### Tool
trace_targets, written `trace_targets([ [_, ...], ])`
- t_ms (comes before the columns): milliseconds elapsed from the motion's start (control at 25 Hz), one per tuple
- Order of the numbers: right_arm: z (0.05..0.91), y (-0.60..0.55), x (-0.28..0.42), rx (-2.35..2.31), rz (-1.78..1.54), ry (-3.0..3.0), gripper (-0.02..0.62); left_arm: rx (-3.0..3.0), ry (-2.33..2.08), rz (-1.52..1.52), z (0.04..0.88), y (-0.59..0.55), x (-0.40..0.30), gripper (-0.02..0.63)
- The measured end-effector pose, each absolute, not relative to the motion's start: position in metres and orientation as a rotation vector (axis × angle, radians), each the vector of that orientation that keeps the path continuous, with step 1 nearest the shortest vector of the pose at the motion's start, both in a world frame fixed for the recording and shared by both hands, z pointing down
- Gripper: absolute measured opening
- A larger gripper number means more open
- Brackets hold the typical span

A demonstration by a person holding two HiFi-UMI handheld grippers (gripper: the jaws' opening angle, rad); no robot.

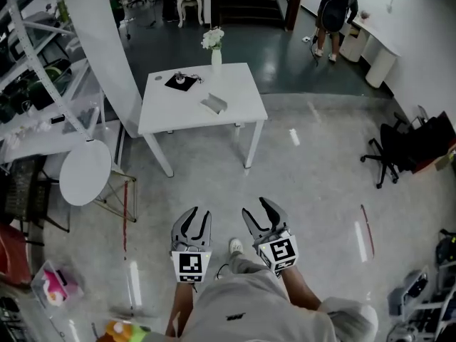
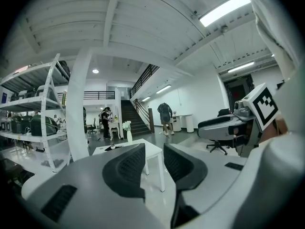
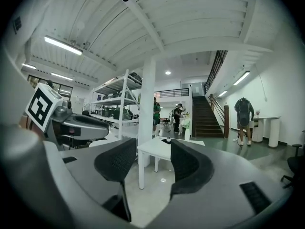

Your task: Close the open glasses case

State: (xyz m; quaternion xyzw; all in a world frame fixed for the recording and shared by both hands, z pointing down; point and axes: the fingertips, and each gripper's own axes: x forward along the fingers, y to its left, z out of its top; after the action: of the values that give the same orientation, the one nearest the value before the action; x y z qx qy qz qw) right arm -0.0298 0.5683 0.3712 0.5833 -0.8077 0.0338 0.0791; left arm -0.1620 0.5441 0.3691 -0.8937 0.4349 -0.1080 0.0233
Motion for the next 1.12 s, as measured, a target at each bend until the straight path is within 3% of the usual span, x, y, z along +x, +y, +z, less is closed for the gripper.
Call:
trace_targets([
  [1120,0.365,0.386,0.061,1.613,0.130,-2.532,0.224,-2.687,1.475,-0.384,0.363,0.377,-0.060,0.133],
])
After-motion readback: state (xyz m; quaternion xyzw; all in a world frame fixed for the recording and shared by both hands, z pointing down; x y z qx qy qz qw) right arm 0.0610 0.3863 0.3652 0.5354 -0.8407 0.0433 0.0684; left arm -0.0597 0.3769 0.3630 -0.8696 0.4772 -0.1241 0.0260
